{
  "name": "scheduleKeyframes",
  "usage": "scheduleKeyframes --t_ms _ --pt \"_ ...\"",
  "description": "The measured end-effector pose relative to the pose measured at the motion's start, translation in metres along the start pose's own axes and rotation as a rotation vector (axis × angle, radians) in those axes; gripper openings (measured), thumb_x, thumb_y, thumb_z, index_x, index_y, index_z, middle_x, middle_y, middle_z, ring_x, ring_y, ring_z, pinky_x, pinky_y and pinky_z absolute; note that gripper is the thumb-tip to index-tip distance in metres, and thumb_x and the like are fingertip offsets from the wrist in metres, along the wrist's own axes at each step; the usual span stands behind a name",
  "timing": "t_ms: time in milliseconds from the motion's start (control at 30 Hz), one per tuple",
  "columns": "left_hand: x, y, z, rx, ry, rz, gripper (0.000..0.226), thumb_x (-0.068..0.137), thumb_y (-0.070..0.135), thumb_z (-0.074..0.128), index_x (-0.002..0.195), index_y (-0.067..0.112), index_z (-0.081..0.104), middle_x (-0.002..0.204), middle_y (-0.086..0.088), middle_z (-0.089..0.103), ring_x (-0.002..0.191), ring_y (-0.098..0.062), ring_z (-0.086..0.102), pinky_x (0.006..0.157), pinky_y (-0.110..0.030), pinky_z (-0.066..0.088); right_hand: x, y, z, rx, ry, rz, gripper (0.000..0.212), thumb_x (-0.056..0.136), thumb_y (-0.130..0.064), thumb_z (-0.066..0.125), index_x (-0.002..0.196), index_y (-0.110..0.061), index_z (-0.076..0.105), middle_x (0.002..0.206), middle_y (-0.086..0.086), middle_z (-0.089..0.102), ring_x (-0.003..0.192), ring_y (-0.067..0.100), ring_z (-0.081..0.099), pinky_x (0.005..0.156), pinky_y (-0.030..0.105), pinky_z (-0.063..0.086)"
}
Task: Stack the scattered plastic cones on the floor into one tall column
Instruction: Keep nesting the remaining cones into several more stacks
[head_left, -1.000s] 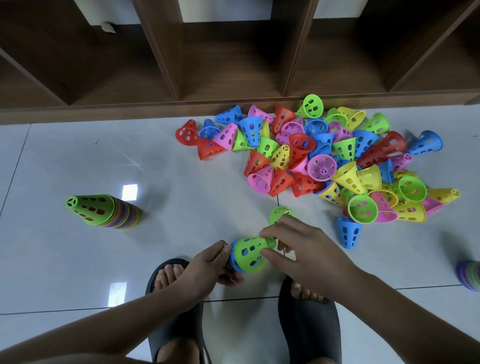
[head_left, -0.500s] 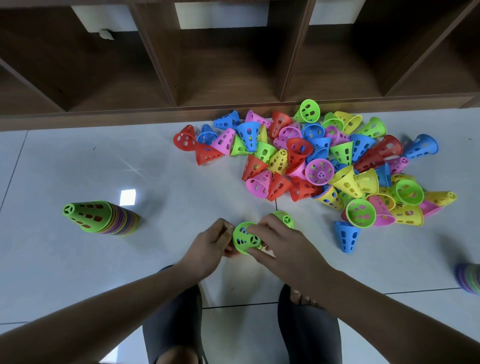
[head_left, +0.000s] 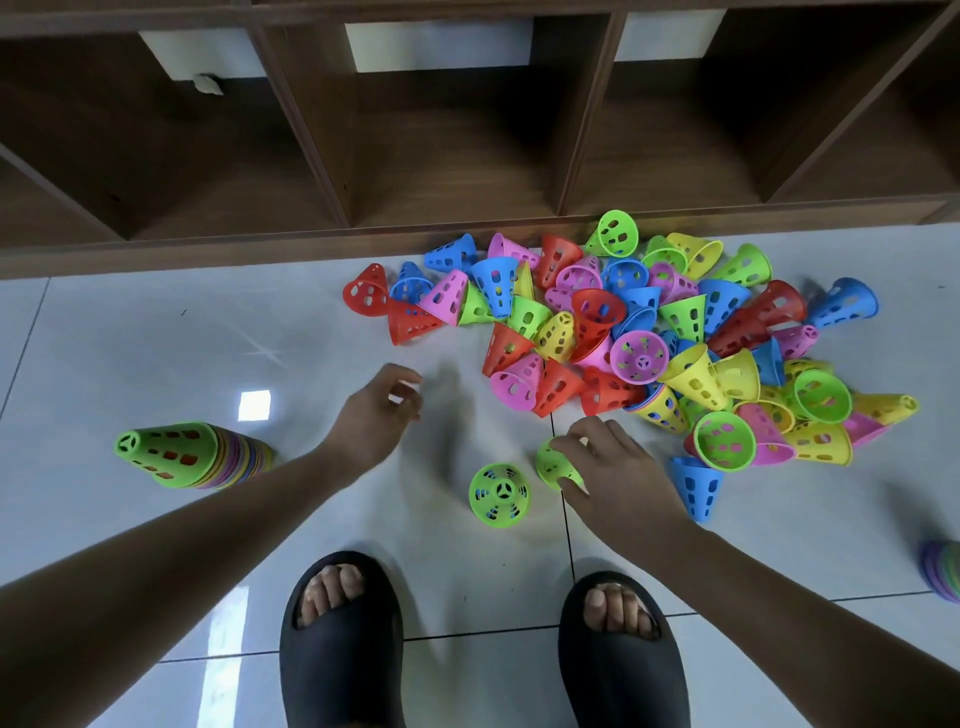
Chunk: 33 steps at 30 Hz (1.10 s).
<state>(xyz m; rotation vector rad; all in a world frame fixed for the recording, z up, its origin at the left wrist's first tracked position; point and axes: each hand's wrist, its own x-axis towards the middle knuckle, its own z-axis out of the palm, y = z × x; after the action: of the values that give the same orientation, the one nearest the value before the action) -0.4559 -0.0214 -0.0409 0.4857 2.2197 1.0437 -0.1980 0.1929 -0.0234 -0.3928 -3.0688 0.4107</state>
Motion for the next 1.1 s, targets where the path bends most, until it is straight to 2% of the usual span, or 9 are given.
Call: scheduleKeyframes --t_ms 167,267,400,500,567,667,900,1000,1100 --pt "0.037 0.004 -0.017 0.114 0.151 0.101 0.032 0.100 0.019 0.070 0.128 0.033 0.063 0.133 0.003 0.053 0.108 -0.017 0.064 0.100 -0.037 0.056 -0.001 0.015 0.016 -0.022 0.009 0.021 0.050 0.068 -0.011 0.089 0.114 -0.018 0.071 0.104 0.006 0.061 0.084 0.029 0.063 0.067 0.039 0.057" --pt "0.050 0.007 -0.024 0.151 0.107 0.097 0.045 0.100 0.020 0.069 0.141 0.035 0.058 0.145 0.002 0.047 0.124 -0.018 0.055 0.109 -0.036 0.050 -0.001 0.019 0.020 0.022 0.005 0.045 0.045 0.073 -0.009 0.089 0.114 -0.018 0.072 0.100 0.006 0.062 0.080 0.028 0.067 0.056 0.037 0.058" --pt "0.058 0.008 -0.023 0.165 0.019 0.059 0.048 0.105 0.020 0.062 0.150 0.031 0.054 0.149 0.003 0.051 0.130 -0.016 0.052 0.110 -0.033 0.046 0.003 0.023 0.019 0.098 -0.003 0.079 0.035 0.083 -0.016 0.084 0.115 -0.019 0.070 0.099 0.003 0.061 0.074 0.027 0.068 0.054 0.040 0.057" --pt "0.058 0.003 -0.020 0.142 0.005 0.034 0.043 0.106 0.021 0.060 0.148 0.029 0.056 0.148 0.006 0.055 0.130 -0.014 0.055 0.107 -0.031 0.046 0.006 0.028 0.014 0.154 -0.015 0.134 0.029 0.086 -0.022 0.080 0.113 -0.023 0.068 0.101 -0.002 0.058 0.070 0.024 0.068 0.055 0.038 0.055" --pt "0.056 -0.001 -0.019 0.090 0.039 0.005 0.038 0.105 0.022 0.061 0.143 0.031 0.059 0.145 0.011 0.058 0.127 -0.014 0.059 0.110 -0.036 0.050 0.007 0.030 0.005 0.231 -0.029 0.176 0.026 0.088 -0.025 0.078 0.112 -0.025 0.068 0.101 -0.008 0.056 0.069 0.017 0.066 0.060 0.041 0.057" --pt "0.043 -0.005 -0.019 0.014 0.128 -0.002 0.028 0.102 0.025 0.066 0.129 0.032 0.067 0.133 0.016 0.066 0.116 -0.011 0.066 0.105 -0.038 0.055 0.006 0.027 -0.018 0.352 0.034 0.205 0.025 0.085 -0.019 0.083 0.106 -0.023 0.071 0.094 -0.011 0.058 0.066 0.005 0.062 0.067 0.038 0.057" --pt "-0.011 0.014 -0.021 -0.216 0.181 -0.021 0.014 0.099 0.013 0.072 0.100 0.025 0.078 0.096 0.013 0.077 0.080 -0.003 0.065 0.078 -0.026 0.050 0.002 0.002 -0.076 0.497 0.168 0.270 0.027 0.081 -0.016 0.090 0.102 -0.024 0.074 0.088 -0.007 0.064 0.075 0.014 0.066 0.068 0.026 0.054" --pt "-0.034 0.030 -0.023 -0.324 0.130 -0.018 0.010 0.099 0.008 0.071 0.097 0.016 0.077 0.098 0.000 0.078 0.079 -0.008 0.062 0.076 -0.032 0.048 0.002 -0.015 -0.101 0.603 0.160 0.254 0.027 0.081 -0.016 0.090 0.100 -0.027 0.075 0.087 -0.007 0.066 0.076 0.016 0.066 0.069 0.022 0.053" --pt "-0.052 0.041 -0.025 -0.416 0.103 0.013 0.008 0.101 0.005 0.068 0.103 0.010 0.073 0.094 0.000 0.076 0.079 -0.010 0.063 0.077 -0.034 0.048 0.001 -0.031 -0.118 0.674 0.124 0.161 0.026 0.081 -0.016 0.089 0.100 -0.027 0.074 0.087 -0.008 0.066 0.074 0.017 0.067 0.069 0.025 0.054"
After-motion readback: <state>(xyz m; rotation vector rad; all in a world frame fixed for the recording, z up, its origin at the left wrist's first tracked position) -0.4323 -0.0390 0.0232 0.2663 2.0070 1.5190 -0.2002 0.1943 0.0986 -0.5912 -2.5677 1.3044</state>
